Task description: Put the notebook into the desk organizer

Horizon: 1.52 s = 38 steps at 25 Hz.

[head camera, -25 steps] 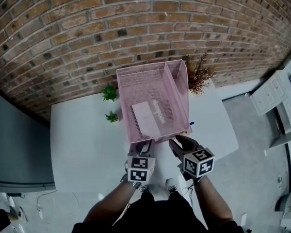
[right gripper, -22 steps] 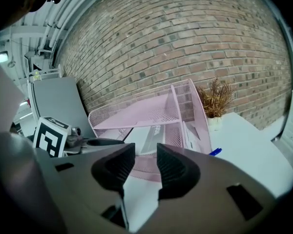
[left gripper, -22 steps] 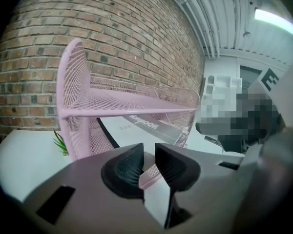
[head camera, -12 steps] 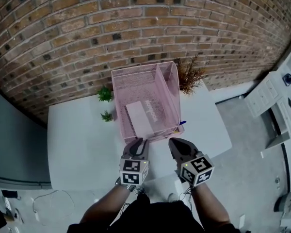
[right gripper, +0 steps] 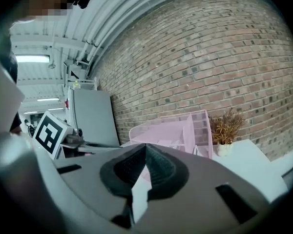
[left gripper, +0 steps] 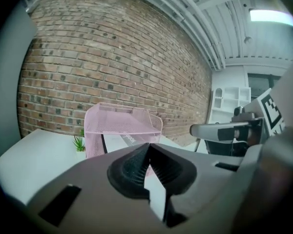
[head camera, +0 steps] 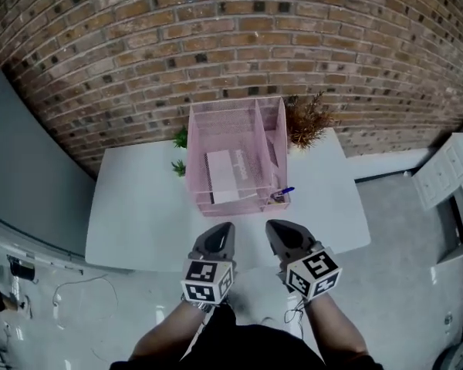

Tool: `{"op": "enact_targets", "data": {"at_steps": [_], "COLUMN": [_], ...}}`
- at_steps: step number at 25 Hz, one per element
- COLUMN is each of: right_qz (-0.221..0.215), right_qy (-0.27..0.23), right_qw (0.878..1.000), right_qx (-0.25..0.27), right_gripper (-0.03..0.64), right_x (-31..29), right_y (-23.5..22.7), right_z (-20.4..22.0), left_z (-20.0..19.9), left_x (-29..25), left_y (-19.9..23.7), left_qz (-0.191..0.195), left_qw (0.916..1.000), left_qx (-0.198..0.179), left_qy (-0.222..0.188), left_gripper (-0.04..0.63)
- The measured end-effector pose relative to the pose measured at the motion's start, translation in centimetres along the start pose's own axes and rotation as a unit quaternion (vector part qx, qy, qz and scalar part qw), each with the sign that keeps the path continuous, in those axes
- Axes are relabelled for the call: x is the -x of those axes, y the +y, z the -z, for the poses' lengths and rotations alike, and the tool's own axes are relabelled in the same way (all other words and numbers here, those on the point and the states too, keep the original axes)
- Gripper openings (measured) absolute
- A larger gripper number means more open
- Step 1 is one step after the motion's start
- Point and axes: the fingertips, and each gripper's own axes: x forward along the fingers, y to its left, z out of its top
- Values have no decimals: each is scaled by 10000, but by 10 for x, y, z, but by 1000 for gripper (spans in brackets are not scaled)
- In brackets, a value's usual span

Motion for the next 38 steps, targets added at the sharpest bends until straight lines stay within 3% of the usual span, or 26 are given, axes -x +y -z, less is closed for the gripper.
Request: {"op": "enact_targets", "data": {"at_steps": [10, 20, 28, 38], "right_qz": [-810, -1311, -1097, -150], "right_qy": [53, 154, 96, 126], "right_qw": [9963, 9905, 9930, 9992], "right_qx": [269, 376, 436, 360], "right_gripper": [3, 3, 3, 3], "right_x": [92, 117, 113, 131], "right_y": [43, 109, 157, 180], "right_z": [22, 43, 45, 52], "left_z": [19, 42, 47, 48], "left_x": [100, 176, 217, 234], "left_y": [-83, -92, -74, -66], "left_qz": [-737, -1180, -909, -27], "left_qw": [9967, 9920, 9949, 9991], "left_qx": [83, 152, 83, 66], "left_qy": [-333, -410, -436, -421], "left_gripper": [6, 6, 6, 6]}}
